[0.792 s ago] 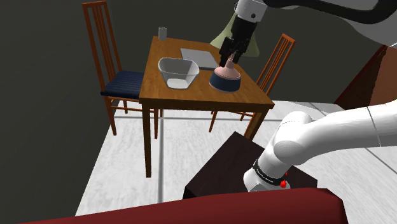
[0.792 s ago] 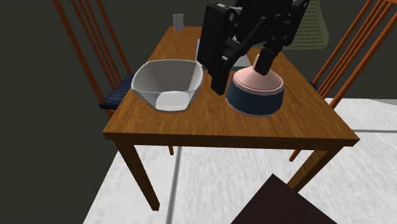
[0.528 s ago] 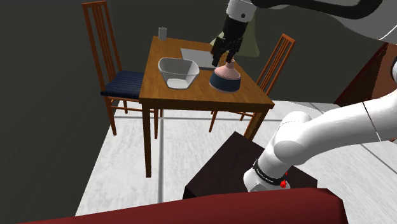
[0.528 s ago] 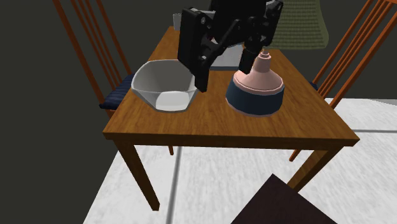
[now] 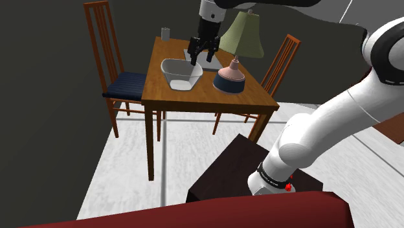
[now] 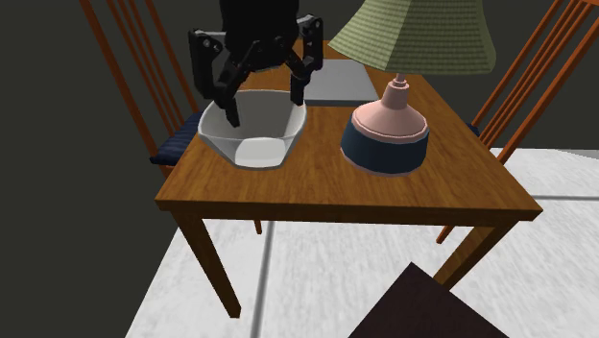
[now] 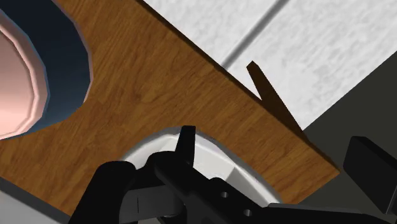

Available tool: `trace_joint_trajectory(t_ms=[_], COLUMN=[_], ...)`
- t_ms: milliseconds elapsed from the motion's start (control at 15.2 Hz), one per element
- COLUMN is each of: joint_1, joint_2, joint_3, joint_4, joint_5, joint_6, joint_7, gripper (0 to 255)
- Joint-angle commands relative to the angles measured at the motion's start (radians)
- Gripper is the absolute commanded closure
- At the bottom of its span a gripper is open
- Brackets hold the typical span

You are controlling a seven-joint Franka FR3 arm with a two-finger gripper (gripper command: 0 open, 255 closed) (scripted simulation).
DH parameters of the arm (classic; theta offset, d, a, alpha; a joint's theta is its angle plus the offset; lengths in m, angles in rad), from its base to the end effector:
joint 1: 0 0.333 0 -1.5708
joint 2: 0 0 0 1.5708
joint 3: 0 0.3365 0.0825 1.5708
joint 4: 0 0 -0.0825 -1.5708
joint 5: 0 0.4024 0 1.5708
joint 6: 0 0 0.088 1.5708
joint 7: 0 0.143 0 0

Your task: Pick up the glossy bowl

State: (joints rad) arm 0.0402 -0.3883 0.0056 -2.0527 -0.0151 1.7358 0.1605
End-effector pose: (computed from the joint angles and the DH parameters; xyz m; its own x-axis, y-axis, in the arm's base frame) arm 0.4549 0.0193 0.5839 0.9910 -0.1123 0.0731 -0.1130 -0.9936 0.0055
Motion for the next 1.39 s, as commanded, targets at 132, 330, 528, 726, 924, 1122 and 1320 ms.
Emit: trace_joint_trajectory(t_ms=[132,330,528,726,924,1122,1320], joint_1=[0.005,0.010,0.016,0.023,0.024,0.024,0.024], joint_2=[0.159,0.283,0.411,0.544,0.554,0.553,0.553], joint_3=[0.017,0.027,0.035,0.040,0.039,0.039,0.039], joint_4=[0.117,0.227,0.351,0.496,0.479,0.438,0.404], joint_5=[-0.002,-0.007,-0.014,-0.022,-0.023,-0.023,-0.024], joint_6=[0.025,0.027,0.017,-0.006,0.019,0.059,0.094], joint_7=[0.032,0.053,0.073,0.092,0.094,0.096,0.097], gripper=[0,0,0,0,0,0,0])
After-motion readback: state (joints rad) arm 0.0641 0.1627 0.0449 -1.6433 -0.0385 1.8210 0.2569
